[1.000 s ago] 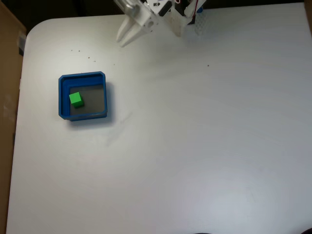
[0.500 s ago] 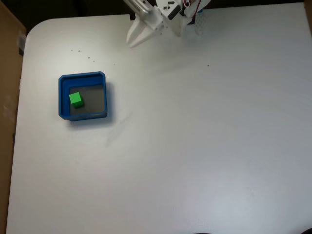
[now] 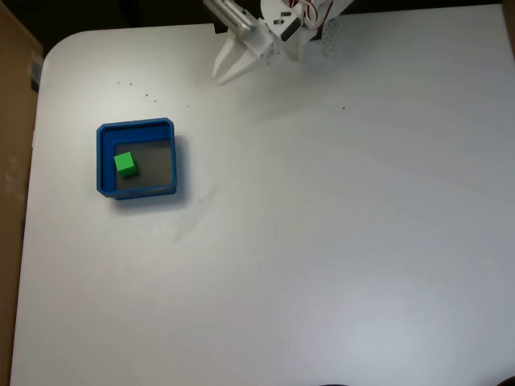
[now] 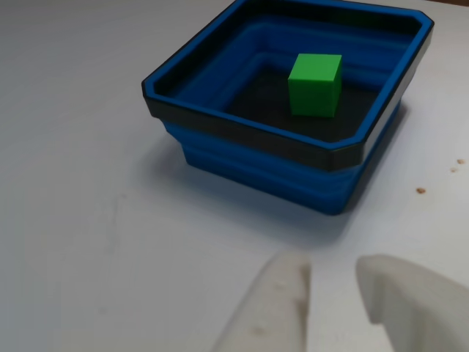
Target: Pick up green cube and drop it in the blue box
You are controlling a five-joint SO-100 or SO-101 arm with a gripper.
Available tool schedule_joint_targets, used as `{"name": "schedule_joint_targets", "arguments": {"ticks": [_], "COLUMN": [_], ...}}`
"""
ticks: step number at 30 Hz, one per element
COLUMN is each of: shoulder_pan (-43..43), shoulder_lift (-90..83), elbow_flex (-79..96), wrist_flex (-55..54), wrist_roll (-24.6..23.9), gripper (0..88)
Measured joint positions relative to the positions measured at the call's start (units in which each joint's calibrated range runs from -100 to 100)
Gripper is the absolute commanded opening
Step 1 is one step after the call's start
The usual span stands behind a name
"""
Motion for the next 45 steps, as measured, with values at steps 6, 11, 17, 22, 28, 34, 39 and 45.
{"name": "schedule_joint_targets", "arguments": {"ticks": [6,11,17,22,28,34,39,45], "shoulder_pan": [-2.1,-4.1,-11.5,-19.6,-28.6,-35.8,-39.9,-43.2], "shoulder_lift": [-0.2,-0.2,-0.2,-0.2,-0.2,-0.2,-0.2,-0.2], "elbow_flex": [3.0,3.1,3.2,3.2,3.2,3.2,3.2,3.2], "wrist_flex": [0.0,0.0,0.0,0.0,0.0,0.0,0.0,0.0], "wrist_roll": [0.1,1.0,1.2,1.2,1.2,1.2,1.2,1.2], "gripper": [1.6,1.8,1.8,1.8,1.8,1.8,1.8,1.8]}}
